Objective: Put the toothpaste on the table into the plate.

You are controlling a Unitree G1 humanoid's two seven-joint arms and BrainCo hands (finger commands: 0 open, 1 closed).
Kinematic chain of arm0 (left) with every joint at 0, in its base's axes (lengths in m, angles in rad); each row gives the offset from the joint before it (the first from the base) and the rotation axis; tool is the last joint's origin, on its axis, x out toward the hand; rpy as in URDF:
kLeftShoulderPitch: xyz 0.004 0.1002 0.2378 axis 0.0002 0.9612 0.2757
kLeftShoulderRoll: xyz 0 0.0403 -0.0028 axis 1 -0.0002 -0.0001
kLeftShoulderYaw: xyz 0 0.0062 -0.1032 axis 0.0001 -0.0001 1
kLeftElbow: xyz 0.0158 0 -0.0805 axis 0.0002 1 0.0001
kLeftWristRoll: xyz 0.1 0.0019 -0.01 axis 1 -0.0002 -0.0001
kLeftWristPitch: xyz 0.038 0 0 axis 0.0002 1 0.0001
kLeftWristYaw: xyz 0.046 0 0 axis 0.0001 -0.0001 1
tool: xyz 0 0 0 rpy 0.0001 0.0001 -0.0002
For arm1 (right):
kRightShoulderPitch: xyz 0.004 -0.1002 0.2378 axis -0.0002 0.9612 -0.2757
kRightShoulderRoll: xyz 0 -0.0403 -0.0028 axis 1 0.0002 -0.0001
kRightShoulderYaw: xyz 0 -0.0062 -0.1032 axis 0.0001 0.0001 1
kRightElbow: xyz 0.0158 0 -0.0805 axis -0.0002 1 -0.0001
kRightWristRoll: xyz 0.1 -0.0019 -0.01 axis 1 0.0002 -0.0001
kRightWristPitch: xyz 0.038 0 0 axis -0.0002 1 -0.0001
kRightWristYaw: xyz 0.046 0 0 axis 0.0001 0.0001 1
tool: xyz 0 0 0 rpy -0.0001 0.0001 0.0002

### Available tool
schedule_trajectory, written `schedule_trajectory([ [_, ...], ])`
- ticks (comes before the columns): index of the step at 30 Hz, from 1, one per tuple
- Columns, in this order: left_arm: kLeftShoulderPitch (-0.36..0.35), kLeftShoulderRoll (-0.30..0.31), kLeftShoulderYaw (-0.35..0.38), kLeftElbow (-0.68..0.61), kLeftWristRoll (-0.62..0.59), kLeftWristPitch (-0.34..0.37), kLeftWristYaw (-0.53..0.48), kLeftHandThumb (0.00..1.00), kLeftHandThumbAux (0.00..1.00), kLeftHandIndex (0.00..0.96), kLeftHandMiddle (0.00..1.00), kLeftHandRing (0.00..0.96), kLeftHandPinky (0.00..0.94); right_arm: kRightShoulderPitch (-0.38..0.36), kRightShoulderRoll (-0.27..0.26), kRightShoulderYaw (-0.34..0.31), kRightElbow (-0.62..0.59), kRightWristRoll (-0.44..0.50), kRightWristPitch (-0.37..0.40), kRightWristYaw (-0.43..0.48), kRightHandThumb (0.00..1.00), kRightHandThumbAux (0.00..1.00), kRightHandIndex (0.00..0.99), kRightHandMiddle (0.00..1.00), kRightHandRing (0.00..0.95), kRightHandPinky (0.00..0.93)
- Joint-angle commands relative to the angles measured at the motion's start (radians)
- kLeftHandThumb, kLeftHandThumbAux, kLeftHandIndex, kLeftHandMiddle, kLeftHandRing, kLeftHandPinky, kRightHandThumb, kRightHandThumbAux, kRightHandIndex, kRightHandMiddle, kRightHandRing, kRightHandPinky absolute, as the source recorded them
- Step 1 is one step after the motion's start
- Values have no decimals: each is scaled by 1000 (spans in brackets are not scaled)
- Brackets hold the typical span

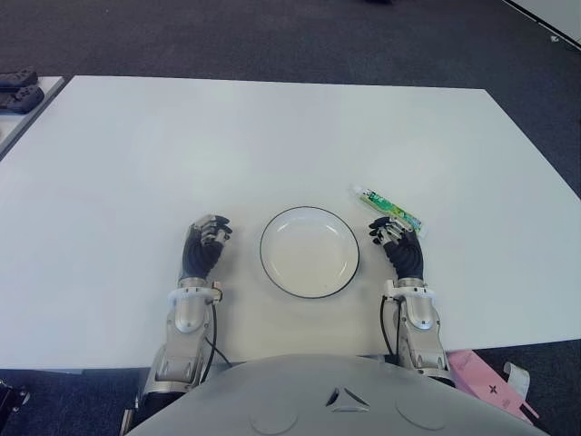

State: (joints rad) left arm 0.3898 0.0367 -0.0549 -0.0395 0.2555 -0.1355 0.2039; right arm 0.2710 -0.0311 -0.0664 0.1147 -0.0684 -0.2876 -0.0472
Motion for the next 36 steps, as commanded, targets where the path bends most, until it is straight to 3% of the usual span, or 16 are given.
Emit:
schedule_trajectory([
  [1, 13, -6, -7, 4, 7, 4, 3, 699, 724, 427, 509, 526, 541, 3, -2, -6, 2, 16, -12, 4, 706, 724, 427, 491, 491, 498],
  [13, 20, -6, -14, -2, 11, 5, -1, 696, 724, 426, 524, 542, 548, 12, 6, -11, -48, 22, -7, -1, 708, 724, 428, 489, 486, 488],
  [19, 22, -8, -16, -5, 12, 7, -1, 697, 724, 426, 521, 536, 543, -18, 3, -26, -89, -2, 8, -35, 707, 725, 428, 490, 483, 481],
  [29, 16, -8, -13, -5, 13, 19, 0, 699, 724, 426, 505, 524, 532, -115, -82, -34, -190, -54, -4, -15, 703, 727, 420, 462, 455, 455],
  [30, 15, -7, -12, -4, 14, 18, 0, 699, 724, 426, 505, 523, 530, -132, -111, -39, -182, -59, -2, 1, 703, 727, 419, 457, 451, 450],
  [32, 14, -7, -11, -4, 17, 18, 1, 699, 724, 426, 501, 516, 521, -164, -168, -50, -172, -69, 17, 35, 699, 725, 412, 372, 371, 377],
  [34, 14, -7, -11, -4, 20, 18, 2, 699, 724, 426, 499, 513, 520, -187, -214, -57, -167, -79, 41, 63, 609, 669, 256, 216, 211, 232],
  [36, 14, -6, -10, -5, 21, 19, 0, 698, 724, 425, 499, 513, 522, -212, -252, -60, -143, -95, 38, 76, 574, 639, 187, 128, 115, 143],
])
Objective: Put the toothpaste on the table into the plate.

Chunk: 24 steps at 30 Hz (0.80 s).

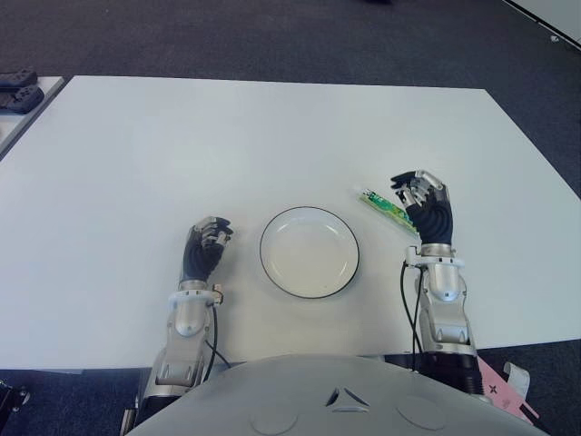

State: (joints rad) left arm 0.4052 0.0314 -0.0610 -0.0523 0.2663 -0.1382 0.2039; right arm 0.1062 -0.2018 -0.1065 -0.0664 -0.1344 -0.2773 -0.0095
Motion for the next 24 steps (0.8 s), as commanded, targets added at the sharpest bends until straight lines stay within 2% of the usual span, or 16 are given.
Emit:
schedule_trajectory([
  [1, -1, 0, -4, 8, 9, 22, -1, 698, 724, 426, 498, 512, 521, -60, -98, -21, 55, -38, 19, 41, 558, 613, 146, 90, 77, 91],
  [6, 1, 3, 0, 8, 9, 18, -3, 698, 723, 426, 494, 508, 518, -142, -173, 8, 141, -162, -19, -3, 536, 519, 50, 16, 13, 15],
  [8, 1, 5, 2, 12, 11, 15, 0, 698, 723, 426, 497, 513, 527, -182, -203, 25, 175, -208, -27, -12, 535, 433, 20, 6, 5, 6],
  [14, 2, 3, 7, 21, 7, 14, 3, 699, 723, 426, 511, 528, 538, -228, -241, 59, 198, -259, -12, -1, 536, 295, 2, 0, 0, 0],
  [19, 12, -1, 6, 8, 10, 18, 5, 700, 722, 427, 511, 524, 521, -301, -268, 106, 269, -324, 52, 16, 539, 186, 0, 0, 0, 0],
  [22, 16, -2, 6, 4, 10, 19, 6, 700, 723, 427, 507, 518, 518, -320, -275, 121, 296, -340, 70, 19, 540, 150, 0, 0, 0, 0],
  [24, 20, -2, 6, 1, 12, 20, 6, 699, 723, 426, 504, 516, 520, -361, -280, 149, 385, -366, 73, 12, 545, 127, 0, 0, 0, 0],
])
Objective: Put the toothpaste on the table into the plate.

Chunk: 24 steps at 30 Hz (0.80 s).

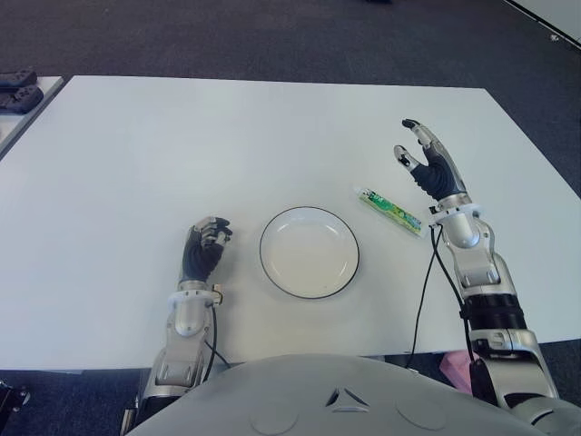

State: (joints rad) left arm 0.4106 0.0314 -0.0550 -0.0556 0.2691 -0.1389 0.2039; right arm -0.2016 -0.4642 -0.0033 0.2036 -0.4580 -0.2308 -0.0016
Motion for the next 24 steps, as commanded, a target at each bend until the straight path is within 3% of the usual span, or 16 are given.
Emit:
schedule_trajectory([
  [1, 16, -3, 1, 3, 9, 21, 6, 699, 723, 426, 503, 515, 521, -65, -20, 54, 141, -49, 26, 1, 548, 116, 0, 0, 0, 0],
  [10, 19, 2, 6, 2, 18, 27, 6, 700, 723, 427, 502, 516, 526, -124, -40, 161, 228, -120, 58, 42, 563, 77, 0, 0, 0, 0],
  [16, 25, 0, 7, -12, 15, 31, 3, 700, 723, 428, 503, 516, 527, -199, -29, 282, 436, -211, 56, 25, 587, 92, 0, 0, 0, 0],
  [24, 28, 1, 7, -18, 11, 33, -1, 699, 723, 428, 501, 517, 524, -220, -36, 376, 484, -281, 92, 42, 608, 118, 0, 0, 0, 0],
])
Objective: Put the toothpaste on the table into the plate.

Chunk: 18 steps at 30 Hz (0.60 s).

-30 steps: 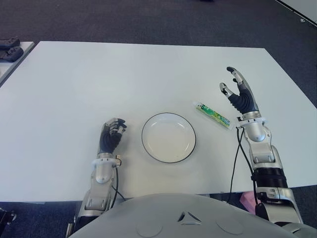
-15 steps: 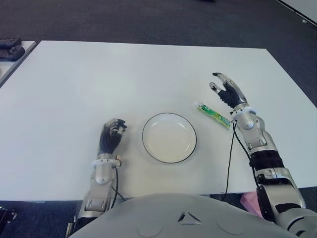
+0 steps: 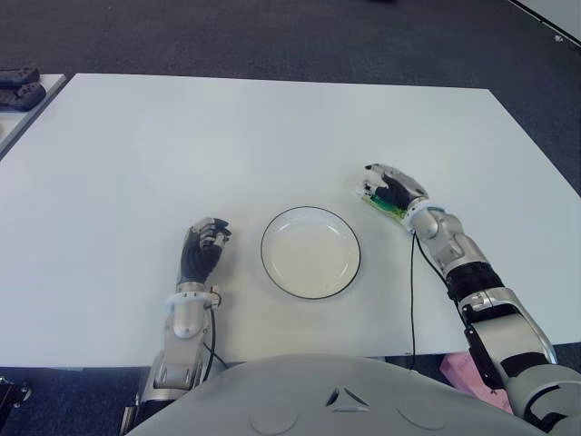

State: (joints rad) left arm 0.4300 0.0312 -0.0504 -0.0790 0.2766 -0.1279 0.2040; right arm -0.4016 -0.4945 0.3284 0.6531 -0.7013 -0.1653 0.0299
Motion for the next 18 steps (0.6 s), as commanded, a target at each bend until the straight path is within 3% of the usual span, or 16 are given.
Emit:
schedule_trajectory([
  [1, 8, 1, 2, 6, 3, 22, -1, 699, 722, 428, 501, 517, 523, -23, -5, 57, 43, -47, 31, 10, 609, 121, 0, 0, 0, 0],
  [8, 10, 2, 4, 4, 3, 21, -1, 700, 723, 427, 501, 513, 528, -29, -6, 99, 71, -69, 42, 14, 602, 128, 0, 0, 0, 0],
  [18, 19, 3, 4, -15, -6, 27, -11, 699, 723, 427, 500, 516, 531, 34, -6, 111, 37, -15, 31, 62, 581, 129, 0, 0, 0, 0],
])
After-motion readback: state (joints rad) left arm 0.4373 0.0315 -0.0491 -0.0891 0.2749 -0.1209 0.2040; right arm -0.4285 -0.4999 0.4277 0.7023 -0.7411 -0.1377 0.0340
